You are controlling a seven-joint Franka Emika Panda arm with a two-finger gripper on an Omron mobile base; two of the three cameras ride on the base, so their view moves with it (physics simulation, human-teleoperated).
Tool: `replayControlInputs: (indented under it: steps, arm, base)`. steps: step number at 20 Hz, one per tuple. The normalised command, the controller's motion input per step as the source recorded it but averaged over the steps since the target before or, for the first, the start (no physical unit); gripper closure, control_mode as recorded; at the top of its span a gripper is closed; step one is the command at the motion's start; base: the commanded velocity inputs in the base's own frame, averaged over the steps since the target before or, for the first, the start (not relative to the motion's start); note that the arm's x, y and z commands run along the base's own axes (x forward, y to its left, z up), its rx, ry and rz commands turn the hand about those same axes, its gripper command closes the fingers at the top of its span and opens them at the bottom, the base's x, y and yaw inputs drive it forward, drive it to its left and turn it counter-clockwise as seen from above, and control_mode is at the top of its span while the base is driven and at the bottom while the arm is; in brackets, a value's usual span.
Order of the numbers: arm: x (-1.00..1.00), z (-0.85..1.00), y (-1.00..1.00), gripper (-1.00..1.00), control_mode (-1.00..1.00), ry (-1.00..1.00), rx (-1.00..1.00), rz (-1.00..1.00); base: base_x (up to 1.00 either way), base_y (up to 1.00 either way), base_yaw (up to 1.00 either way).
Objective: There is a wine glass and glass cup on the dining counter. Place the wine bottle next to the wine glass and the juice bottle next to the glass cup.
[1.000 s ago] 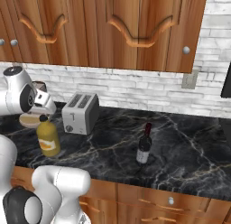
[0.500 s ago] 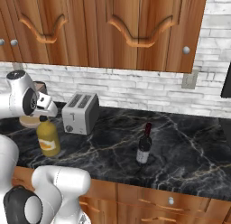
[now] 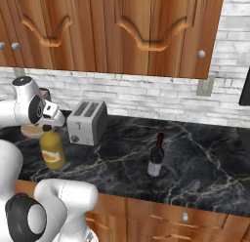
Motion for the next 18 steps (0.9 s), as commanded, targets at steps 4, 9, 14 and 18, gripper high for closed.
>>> replayControlInputs:
  steps: [4, 9, 14, 18]
  arm:
    - [0.00, -0.08, 0.01, -1.00, -1.00, 0.04, 0.00, 0.00]
    - [0.00, -0.10, 0.01, -1.00, -1.00, 0.03, 0.00, 0.00]
    - [0.03, -0.14, 0.00, -1.00, -1.00, 0.03, 0.00, 0.00]
    - [0.04, -0.13, 0.01, -1.00, -1.00, 0.04, 0.00, 0.00]
  base:
    - [0.00, 0.00, 0.00]
    - [0.00, 0.00, 0.00]
    - [0.00, 0.00, 0.00]
    - [0.00, 0.00, 0.00]
